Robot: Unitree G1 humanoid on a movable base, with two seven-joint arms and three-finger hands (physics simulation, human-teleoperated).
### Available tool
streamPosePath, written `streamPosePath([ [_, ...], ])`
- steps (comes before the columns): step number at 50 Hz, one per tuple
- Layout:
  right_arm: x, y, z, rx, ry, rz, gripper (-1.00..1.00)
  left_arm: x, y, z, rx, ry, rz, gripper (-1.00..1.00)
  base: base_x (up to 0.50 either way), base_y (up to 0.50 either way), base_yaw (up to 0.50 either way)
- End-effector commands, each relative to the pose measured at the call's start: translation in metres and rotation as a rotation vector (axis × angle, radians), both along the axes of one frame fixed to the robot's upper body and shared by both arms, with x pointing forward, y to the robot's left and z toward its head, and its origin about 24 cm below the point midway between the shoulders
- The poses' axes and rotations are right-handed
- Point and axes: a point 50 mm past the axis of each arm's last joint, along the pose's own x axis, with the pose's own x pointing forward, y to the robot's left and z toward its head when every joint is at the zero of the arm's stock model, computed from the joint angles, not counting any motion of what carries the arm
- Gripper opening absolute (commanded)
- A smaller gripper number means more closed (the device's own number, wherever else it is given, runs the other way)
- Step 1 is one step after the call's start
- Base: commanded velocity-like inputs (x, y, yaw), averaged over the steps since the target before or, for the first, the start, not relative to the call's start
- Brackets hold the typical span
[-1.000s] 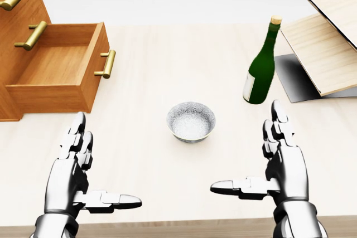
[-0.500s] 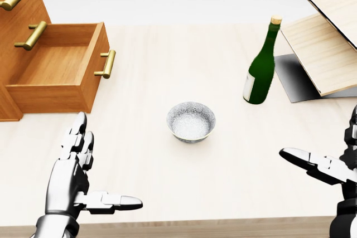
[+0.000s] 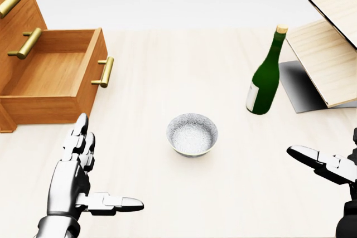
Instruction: Close the bottom drawer of the cabinet.
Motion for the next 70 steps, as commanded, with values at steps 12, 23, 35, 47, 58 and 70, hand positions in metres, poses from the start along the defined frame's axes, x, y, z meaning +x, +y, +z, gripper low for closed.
streamPosePath([
  [12, 0.001, 0.000, 0.001, -0.006, -0.002, 0.006, 1.00, 0.000, -0.001, 0.000, 0.004, -0.002, -0.002, 1.00, 0.23, 0.00, 0.00],
  [23, 0.001, 0.001, 0.003, -0.011, -0.009, 0.012, 1.00, 0.000, -0.001, 0.001, 0.004, -0.003, -0.002, 1.00, 0.23, 0.00, 0.00],
  [35, 0.003, 0.002, -0.001, -0.011, 0.007, 0.021, 1.00, 0.000, -0.002, -0.001, 0.007, -0.001, -0.002, 1.00, 0.23, 0.00, 0.00],
  [47, -0.003, 0.002, 0.001, 0.005, -0.015, 0.025, 1.00, 0.011, 0.004, -0.001, 0.012, 0.001, 0.019, 1.00, 0.17, 0.00, 0.00],
  [58, -0.002, 0.004, -0.002, 0.007, -0.002, 0.045, 1.00, 0.053, 0.013, -0.010, 0.036, 0.047, 0.065, 1.00, 0.00, 0.00, 0.00],
  [70, -0.001, 0.006, -0.004, 0.007, 0.004, 0.055, 1.00, 0.085, 0.020, -0.021, 0.031, 0.176, 0.089, 1.00, 0.00, 0.00, 0.00],
])
